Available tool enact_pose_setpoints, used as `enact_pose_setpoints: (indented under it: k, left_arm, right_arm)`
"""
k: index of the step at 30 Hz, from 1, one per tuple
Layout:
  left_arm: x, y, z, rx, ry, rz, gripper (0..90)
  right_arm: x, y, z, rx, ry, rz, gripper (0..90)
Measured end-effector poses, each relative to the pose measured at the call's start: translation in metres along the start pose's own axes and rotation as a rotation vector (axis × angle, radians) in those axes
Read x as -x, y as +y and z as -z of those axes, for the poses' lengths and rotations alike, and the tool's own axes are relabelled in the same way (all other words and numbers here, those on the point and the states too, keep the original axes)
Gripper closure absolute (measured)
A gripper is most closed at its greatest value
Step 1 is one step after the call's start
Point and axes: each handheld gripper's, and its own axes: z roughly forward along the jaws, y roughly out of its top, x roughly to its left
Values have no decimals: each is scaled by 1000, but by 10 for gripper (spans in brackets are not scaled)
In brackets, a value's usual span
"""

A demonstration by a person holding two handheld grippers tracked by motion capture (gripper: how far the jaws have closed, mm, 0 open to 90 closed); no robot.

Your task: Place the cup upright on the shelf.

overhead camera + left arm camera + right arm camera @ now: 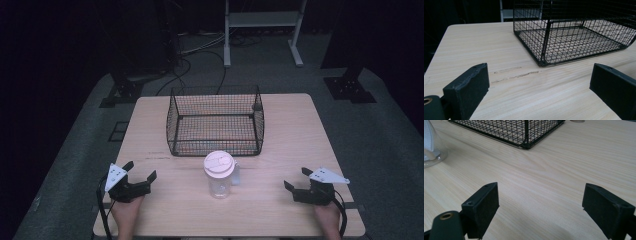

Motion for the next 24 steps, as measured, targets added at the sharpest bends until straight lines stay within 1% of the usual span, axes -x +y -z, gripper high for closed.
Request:
enact_pose_setpoints:
  k: [3, 6, 11, 17, 22, 24]
  left_arm:
    - [1, 0, -1, -4, -4, -2, 16]
    - [0, 0, -1, 4, -14, 1, 15]
    - [2, 1, -1, 4, -24, -2, 16]
    - [4, 0, 1, 2, -35, -6, 15]
    - [8, 2, 2, 10, -46, -11, 16]
    - [12, 2, 0, 1, -52, -21, 16]
  right_arm:
    - [0, 0, 0, 0, 1, 1, 129]
    - [0, 0, 0, 0, 0, 2, 129]
    - [0, 0, 0, -2, -2, 3, 129]
    - [-1, 0, -1, -7, -4, 5, 129]
    - [0, 0, 0, -6, -4, 6, 129]
    - [0, 0, 0, -4, -5, 7, 129]
